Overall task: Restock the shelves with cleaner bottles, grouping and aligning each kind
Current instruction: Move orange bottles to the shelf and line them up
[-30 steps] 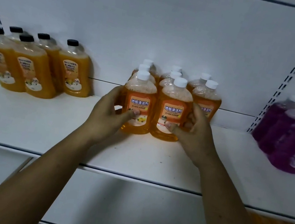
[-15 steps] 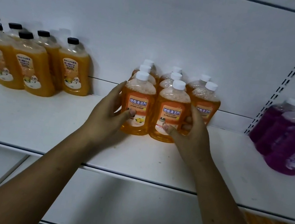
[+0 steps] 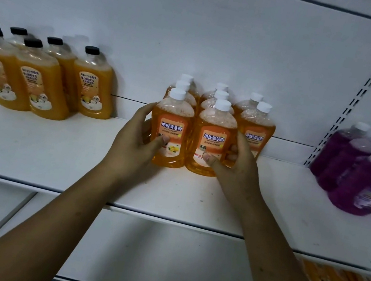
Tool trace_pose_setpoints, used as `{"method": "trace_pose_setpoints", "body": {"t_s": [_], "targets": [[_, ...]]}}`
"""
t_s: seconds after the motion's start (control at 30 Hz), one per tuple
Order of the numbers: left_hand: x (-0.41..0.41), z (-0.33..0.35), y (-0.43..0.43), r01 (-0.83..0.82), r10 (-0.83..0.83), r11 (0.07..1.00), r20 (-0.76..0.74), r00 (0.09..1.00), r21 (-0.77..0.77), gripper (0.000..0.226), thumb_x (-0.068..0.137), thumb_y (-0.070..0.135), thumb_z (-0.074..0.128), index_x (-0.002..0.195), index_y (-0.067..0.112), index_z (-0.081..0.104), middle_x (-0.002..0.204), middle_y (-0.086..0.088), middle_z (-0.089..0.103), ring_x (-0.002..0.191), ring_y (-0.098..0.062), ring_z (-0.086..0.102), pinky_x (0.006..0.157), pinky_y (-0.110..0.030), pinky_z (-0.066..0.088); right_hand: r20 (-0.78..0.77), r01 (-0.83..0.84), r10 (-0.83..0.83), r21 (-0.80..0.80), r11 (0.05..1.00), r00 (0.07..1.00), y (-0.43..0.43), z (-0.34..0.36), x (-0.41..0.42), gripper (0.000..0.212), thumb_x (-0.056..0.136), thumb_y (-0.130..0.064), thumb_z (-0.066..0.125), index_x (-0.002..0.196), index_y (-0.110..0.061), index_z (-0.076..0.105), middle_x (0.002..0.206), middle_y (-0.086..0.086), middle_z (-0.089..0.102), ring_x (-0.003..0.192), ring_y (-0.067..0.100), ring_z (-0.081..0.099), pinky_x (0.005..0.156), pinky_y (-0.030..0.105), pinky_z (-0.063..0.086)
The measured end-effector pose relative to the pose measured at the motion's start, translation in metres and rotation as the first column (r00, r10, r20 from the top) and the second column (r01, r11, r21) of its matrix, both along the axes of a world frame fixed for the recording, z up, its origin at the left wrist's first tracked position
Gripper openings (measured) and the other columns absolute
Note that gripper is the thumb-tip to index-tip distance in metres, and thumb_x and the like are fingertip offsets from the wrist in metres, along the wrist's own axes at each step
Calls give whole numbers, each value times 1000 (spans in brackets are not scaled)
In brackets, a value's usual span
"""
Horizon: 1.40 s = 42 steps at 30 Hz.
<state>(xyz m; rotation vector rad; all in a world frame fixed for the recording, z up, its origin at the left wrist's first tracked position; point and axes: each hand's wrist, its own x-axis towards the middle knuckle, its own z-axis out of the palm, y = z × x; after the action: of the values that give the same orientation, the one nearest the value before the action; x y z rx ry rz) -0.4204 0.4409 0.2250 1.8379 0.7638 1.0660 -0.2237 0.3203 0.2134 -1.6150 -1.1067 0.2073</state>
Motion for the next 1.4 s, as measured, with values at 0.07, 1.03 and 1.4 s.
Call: {"method": "trace_pose_setpoints", "body": {"t_s": [0.07, 1.03, 1.4], "targets": [[1, -1, 1, 0, 0, 1000, -5, 1000, 8, 70, 97, 32, 71, 156, 40, 36, 148, 20, 53, 130, -1, 54, 95, -20, 52, 1, 4, -4, 3, 1000, 1000, 0, 0, 0, 76, 91, -35, 79, 153, -39, 35, 140, -22, 49, 127, 3, 52, 98, 29, 48], [93, -39, -226, 485, -85, 613, -559, 825, 623, 60, 97, 71, 50, 144, 34, 52, 139, 12, 60, 130, -14, 54, 108, -39, 42, 548, 499, -320, -213, 840, 773, -328, -30, 32, 52, 90, -58, 61, 129, -24, 61, 119, -1, 63, 109, 21, 59, 91, 46, 55], [189, -98, -378, 540, -83, 655, -660, 747, 529, 53, 97, 67, 48, 139, 36, 54, 132, 11, 65, 121, -18, 60, 99, -42, 47, 607, 543, -203, -451, 709, 768, -485, -72, 127, 53, 95, -58, 61, 138, -28, 53, 136, 1, 56, 123, 25, 53, 98, 45, 46]]}}
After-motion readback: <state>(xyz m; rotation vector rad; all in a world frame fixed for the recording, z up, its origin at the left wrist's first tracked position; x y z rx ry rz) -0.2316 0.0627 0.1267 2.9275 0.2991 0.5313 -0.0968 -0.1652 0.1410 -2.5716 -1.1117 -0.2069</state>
